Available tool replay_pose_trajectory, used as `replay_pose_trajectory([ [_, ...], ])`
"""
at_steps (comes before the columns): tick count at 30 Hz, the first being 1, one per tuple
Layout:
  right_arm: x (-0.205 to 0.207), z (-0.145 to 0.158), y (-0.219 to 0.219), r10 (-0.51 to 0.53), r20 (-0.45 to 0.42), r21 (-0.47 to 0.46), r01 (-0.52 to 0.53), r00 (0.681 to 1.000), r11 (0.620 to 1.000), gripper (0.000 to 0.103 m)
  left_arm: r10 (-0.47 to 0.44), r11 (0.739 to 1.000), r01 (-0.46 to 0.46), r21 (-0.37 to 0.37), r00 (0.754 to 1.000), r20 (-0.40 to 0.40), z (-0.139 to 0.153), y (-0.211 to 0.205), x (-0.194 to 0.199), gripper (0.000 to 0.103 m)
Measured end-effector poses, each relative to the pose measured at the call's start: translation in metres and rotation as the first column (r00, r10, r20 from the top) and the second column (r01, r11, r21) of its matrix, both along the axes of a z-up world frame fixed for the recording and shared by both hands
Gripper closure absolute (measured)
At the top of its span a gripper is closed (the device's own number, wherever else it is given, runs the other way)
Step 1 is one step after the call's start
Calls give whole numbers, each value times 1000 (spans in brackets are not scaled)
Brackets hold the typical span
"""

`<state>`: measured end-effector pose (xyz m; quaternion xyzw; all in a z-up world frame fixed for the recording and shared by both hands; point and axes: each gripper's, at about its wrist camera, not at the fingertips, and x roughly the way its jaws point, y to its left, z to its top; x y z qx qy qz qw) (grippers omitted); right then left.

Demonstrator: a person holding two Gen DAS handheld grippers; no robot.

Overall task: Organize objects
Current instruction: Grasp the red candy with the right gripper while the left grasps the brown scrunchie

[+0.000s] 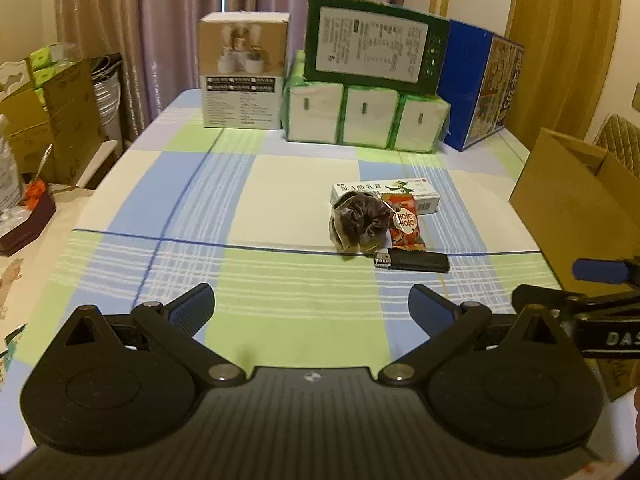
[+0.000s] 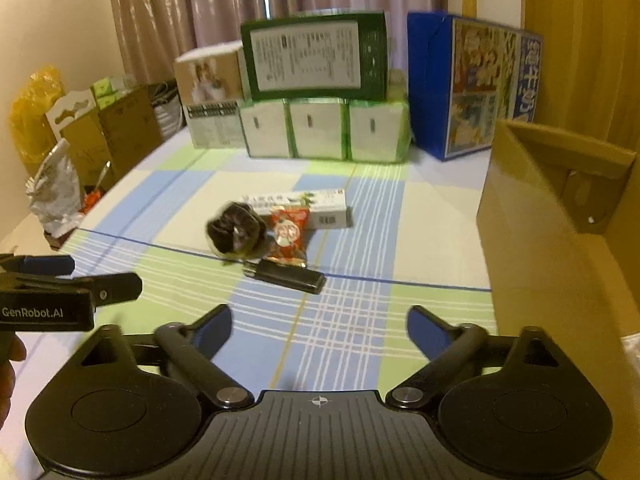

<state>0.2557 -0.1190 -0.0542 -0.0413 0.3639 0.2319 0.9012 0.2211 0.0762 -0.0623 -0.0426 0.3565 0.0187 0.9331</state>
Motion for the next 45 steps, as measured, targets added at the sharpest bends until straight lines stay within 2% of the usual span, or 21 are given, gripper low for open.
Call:
replay_pose_trajectory([
  [6, 29, -19, 4, 6, -7, -5, -6, 1000, 1000, 34, -10, 1000, 10, -28, 1000, 24, -18, -2, 36, 3],
  [9, 45, -26, 7, 6, -8, -2, -6, 1000, 1000, 40, -31, 999, 32, -20, 999, 33, -26, -6, 56, 10],
  [16, 70, -39, 10, -9, -18, 4, 9, 1000, 1000, 44, -100, 995, 100, 3, 994, 34, -41, -21, 97, 26],
  [19, 76, -42, 13, -2, -18, 2, 2, 1000, 1000, 45, -122, 992, 121, 17, 992, 31, -47, -24, 110, 29],
  [21, 79, -44, 15, 8, -14, 7, -8, 1000, 1000, 46, -137, 990, 136, 29, 990, 31, -51, -25, 117, 37],
  [23, 81, -45, 19, 24, -7, 13, -24, 1000, 1000, 46, -139, 990, 139, 32, 990, 24, -54, -22, 121, 53],
  [26, 82, -44, 28, 59, 1, 19, -59, 998, 998, 46, -133, 991, 133, 9, 991, 6, -56, -15, 123, 72],
  [28, 83, -44, 36, 78, 8, 20, -78, 997, 997, 46, -117, 993, 117, 7, 993, -8, -55, -8, 121, 78],
  [32, 87, -46, 51, 104, 23, 22, -104, 994, 994, 47, -78, 997, 78, 28, 997, -4, -48, 7, 109, 80],
  [38, 99, -57, 73, 149, 45, -17, -148, 988, 989, 56, -46, 999, 46, 19, 999, -12, -50, 24, 103, 80],
  [41, 103, -64, 80, 144, 38, -28, -143, 989, 989, 63, -50, 999, 50, 14, 999, -21, -54, 23, 104, 80],
  [43, 102, -64, 83, 143, 52, -41, -141, 988, 989, 74, -55, 998, 56, 22, 998, -22, -55, 21, 104, 80],
  [45, 102, -64, 82, 136, 51, -39, -134, 989, 990, 75, -61, 998, 62, 26, 998, -21, -56, 19, 104, 80],
])
